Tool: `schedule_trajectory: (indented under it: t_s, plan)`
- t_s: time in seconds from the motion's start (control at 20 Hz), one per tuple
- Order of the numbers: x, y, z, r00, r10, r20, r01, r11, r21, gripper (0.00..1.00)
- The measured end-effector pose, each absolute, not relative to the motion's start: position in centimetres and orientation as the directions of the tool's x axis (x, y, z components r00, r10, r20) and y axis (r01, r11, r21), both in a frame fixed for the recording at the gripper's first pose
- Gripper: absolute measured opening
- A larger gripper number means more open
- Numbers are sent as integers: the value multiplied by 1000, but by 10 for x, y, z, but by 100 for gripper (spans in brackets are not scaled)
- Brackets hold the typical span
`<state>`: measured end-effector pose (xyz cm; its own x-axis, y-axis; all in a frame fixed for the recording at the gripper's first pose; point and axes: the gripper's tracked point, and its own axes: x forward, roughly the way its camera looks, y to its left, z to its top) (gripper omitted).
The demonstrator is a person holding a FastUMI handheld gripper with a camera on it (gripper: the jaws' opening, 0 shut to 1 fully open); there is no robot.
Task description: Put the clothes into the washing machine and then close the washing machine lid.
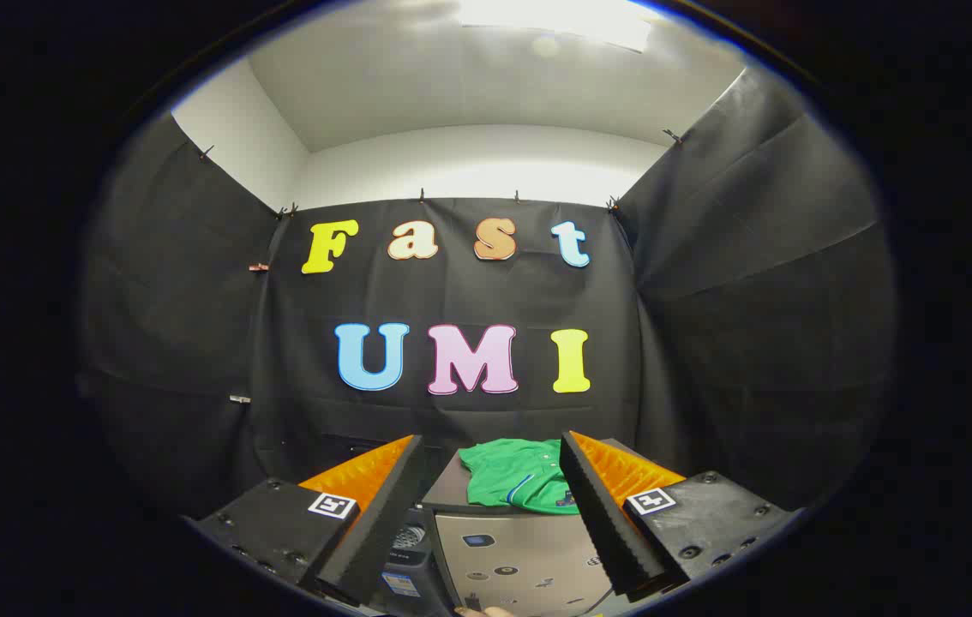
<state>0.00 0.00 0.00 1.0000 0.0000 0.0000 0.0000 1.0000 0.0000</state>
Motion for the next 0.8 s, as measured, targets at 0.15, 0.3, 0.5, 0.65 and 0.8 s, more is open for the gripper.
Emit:
schedule_trajectory:
  t_s: [0.15,0.3,0.5,0.65,0.8]
  plan:
    - [2,-1,-2,1000,-2,-6,2,1000,2,99]
    - [4,1,-2,1000,2,-10,-2,1000,1,99]
    - [7,2,-3,1000,3,-8,-3,1000,2,99]
    - [8,1,-3,1000,-1,-9,1,1000,6,99]
    - [9,1,-4,1000,-1,-11,1,1000,2,99]
